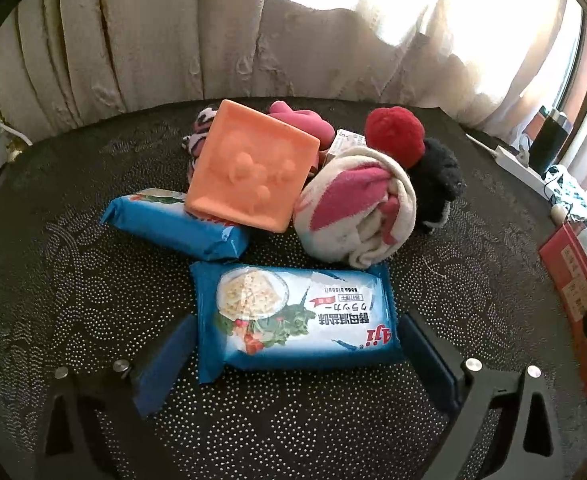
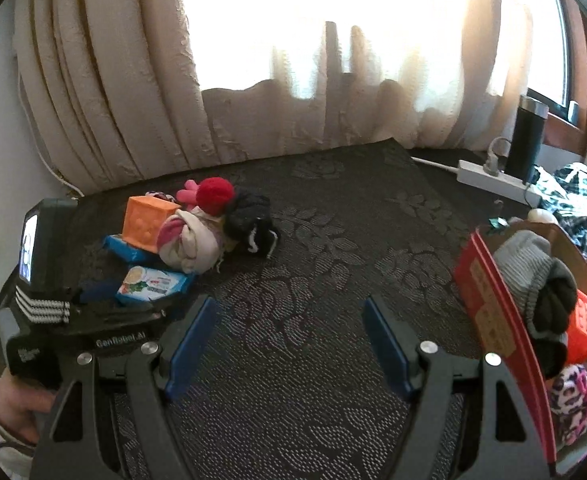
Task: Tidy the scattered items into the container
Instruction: 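Grasp the blue noodle packet with the left gripper while the right gripper grasps the black fuzzy sock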
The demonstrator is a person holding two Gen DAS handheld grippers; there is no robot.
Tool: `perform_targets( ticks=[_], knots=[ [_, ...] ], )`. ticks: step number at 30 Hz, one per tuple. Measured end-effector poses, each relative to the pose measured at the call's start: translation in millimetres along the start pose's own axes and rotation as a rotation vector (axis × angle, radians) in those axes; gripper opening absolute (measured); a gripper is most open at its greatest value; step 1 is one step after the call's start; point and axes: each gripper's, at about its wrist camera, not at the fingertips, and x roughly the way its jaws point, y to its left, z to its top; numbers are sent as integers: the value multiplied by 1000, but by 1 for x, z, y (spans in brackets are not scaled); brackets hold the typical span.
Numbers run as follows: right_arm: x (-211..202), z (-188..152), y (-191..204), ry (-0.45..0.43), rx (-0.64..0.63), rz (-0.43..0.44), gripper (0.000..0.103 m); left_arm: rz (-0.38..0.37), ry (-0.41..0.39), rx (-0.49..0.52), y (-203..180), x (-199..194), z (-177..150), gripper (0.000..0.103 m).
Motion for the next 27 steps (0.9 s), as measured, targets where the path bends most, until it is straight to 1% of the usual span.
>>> perform_targets(
  ticks=[4,13,18,24,27],
  knots=[
    [8,7,4,2,-9,-7,79,-1,-8,-1,-1,-6,-1,90],
    [29,17,6,41,-13,-2,79,11,-25,-13,-2,-15,0,82],
    [43,28,6,56,-16,-15,79,9,-58,-22,4,-33,-1,82],
    [77,44,12,82,-42,-33,79,-10,-83,-25,4,-52,-2,82],
    [98,51,12,99,-41,-4,79,-17,-92,-31,10,-42,1,82]
  ],
)
